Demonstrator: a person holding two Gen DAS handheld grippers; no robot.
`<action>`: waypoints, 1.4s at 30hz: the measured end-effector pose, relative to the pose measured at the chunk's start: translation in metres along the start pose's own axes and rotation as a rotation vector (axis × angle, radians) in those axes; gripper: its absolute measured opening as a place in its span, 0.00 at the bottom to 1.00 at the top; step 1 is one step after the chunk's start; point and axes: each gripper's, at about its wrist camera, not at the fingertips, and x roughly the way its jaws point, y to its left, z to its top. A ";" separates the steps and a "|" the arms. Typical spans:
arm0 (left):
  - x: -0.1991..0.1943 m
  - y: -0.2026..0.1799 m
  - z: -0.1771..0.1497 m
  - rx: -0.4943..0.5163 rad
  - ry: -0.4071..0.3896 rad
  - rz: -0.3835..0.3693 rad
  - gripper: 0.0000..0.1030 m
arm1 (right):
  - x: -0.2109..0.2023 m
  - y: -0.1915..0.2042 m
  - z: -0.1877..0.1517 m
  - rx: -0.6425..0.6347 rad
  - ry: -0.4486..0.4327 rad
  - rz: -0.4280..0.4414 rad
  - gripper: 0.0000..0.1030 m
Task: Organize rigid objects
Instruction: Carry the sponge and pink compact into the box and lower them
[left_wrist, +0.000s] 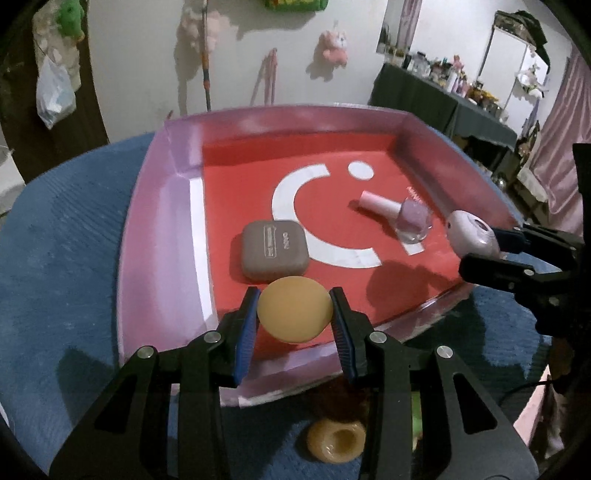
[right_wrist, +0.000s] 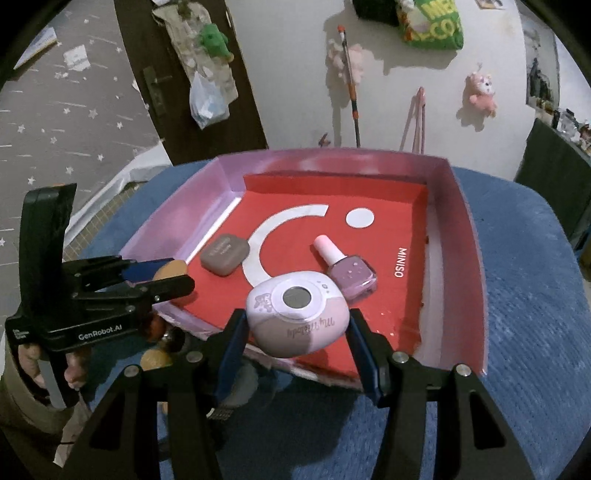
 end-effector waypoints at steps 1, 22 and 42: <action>0.005 0.001 0.001 -0.002 0.020 -0.013 0.35 | 0.006 -0.001 0.001 0.005 0.017 0.006 0.55; 0.040 0.003 0.023 -0.022 0.042 -0.005 0.35 | 0.053 -0.020 0.014 0.071 0.083 -0.001 0.55; 0.045 0.002 0.026 -0.018 0.017 0.039 0.35 | 0.065 -0.016 0.021 0.028 0.056 -0.146 0.56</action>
